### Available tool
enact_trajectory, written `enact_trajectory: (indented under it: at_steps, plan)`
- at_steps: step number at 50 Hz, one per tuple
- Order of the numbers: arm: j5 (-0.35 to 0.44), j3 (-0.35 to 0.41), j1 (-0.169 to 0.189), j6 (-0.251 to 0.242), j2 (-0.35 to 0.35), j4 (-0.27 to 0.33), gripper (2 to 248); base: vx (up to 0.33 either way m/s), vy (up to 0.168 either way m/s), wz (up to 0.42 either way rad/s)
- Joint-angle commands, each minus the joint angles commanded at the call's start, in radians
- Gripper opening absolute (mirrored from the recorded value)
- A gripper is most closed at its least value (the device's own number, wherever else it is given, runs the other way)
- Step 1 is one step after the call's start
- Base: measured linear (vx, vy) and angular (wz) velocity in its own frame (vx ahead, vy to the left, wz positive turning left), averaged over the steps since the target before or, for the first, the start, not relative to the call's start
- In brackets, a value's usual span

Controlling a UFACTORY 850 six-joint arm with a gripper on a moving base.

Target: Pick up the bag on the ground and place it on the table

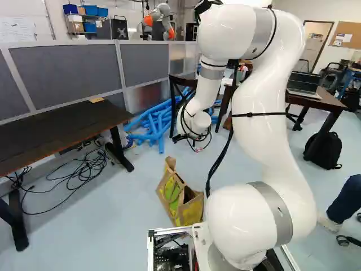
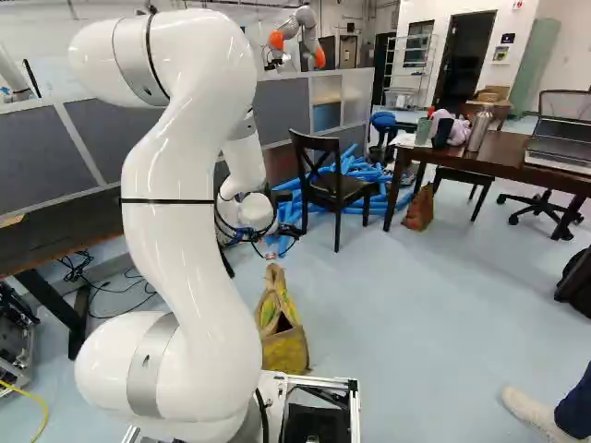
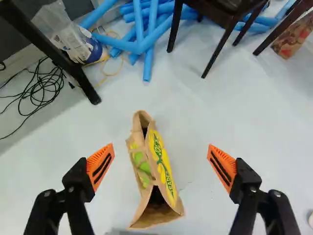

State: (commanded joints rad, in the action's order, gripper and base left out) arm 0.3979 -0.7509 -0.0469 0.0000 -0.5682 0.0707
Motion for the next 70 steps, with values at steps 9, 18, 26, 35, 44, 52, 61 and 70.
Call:
enact_trajectory:
  at_steps: [9, 18, 26, 35, 44, 52, 61, 70]
  plan:
    - [-0.046, -0.040, -0.004, 0.000, -0.048, 0.008, 247, 0.000, 0.000, 0.000]
    - [-0.092, -0.081, -0.010, 0.000, -0.096, 0.019, 247, 0.000, 0.000, 0.000]
    - [-0.133, -0.117, -0.016, 0.000, -0.137, 0.028, 247, 0.000, 0.000, 0.000]
    - [-0.180, -0.159, -0.024, 0.000, -0.184, 0.039, 247, 0.000, 0.000, 0.000]
    - [-0.226, -0.202, -0.033, 0.000, -0.230, 0.050, 247, 0.000, 0.000, 0.000]
    - [-0.267, -0.240, -0.041, 0.000, -0.270, 0.059, 247, 0.000, 0.000, 0.000]
    - [-0.314, -0.283, -0.050, 0.000, -0.315, 0.068, 247, 0.000, 0.000, 0.000]
    - [-0.359, -0.327, -0.060, 0.000, -0.359, 0.070, 247, 0.000, 0.000, 0.000]
